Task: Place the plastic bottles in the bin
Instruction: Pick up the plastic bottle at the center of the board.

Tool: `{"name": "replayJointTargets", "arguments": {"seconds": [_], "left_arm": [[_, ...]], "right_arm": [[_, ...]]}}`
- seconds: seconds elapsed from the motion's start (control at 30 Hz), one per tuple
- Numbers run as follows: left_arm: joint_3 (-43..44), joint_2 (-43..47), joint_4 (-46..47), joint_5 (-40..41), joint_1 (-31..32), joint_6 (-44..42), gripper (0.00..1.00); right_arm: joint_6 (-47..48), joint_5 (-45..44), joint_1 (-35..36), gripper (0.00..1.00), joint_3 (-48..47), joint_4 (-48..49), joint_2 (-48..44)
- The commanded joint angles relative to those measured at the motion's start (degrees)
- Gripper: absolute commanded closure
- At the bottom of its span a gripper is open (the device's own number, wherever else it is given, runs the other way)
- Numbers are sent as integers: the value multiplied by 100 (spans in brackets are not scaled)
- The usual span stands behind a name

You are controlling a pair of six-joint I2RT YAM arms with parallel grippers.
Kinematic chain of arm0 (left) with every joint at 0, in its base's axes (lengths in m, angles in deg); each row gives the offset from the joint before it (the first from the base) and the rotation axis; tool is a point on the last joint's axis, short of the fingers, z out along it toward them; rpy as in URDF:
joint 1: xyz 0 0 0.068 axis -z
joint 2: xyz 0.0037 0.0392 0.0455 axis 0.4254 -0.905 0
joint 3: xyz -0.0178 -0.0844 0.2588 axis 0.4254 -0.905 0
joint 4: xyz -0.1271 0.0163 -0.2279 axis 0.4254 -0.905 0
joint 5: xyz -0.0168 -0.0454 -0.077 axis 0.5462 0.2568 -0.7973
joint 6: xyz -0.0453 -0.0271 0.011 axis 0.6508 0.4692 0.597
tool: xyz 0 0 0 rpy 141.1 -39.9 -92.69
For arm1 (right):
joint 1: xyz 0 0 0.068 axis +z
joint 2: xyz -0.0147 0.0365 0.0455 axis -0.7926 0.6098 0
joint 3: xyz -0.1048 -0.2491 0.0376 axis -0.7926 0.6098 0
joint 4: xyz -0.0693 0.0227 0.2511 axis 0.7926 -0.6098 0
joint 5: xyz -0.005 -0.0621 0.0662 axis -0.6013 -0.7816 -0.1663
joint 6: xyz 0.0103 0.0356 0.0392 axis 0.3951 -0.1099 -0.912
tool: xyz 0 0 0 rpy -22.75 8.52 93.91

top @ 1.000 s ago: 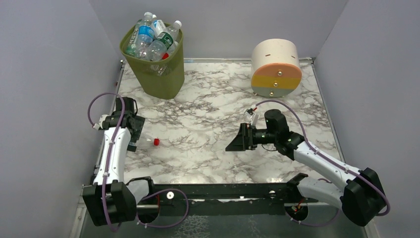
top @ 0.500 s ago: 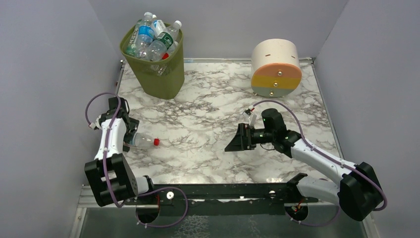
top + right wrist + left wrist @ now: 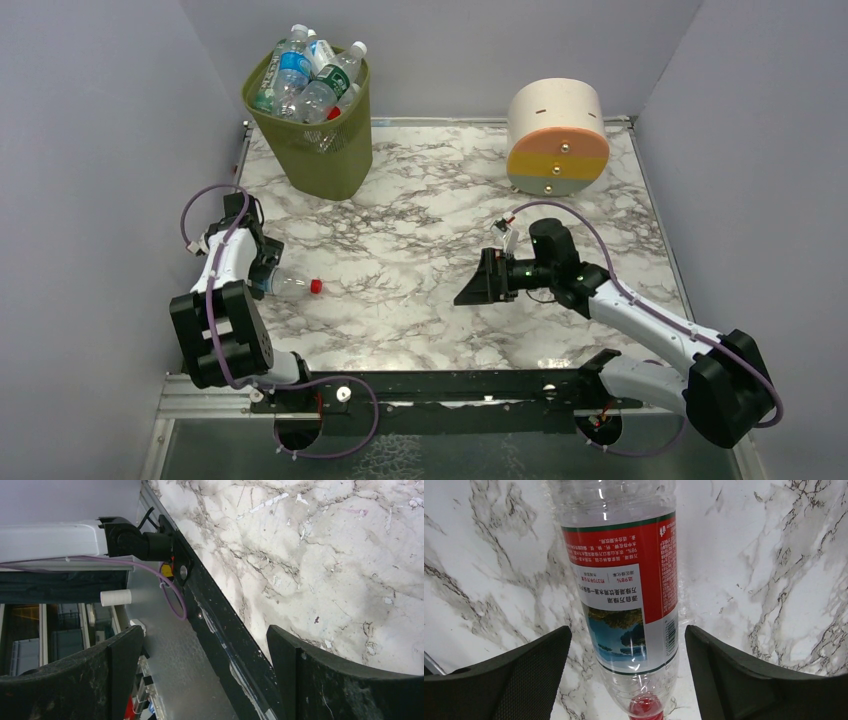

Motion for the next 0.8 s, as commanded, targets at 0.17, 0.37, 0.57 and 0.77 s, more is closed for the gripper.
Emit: {"name": "replayJointTargets", "arguments": {"seconds": [0.17,0.37,0.57,0.77], "left_arm": [[-25,-107,357,-479,-55,-168,26],[-135,263,519,-649,-53,-251,37],[-135,654,794,-928,-48,-776,45],[-90,1239,1308,-1570,-45,-1545,47]], "right_arm": [[-1,-99,25,3,67,-56,-99],[-16,-58,25,3,36,17,4],[-48,-3,25,3,79,69,5],[-83,18,25,3,143,119,-12]]}}
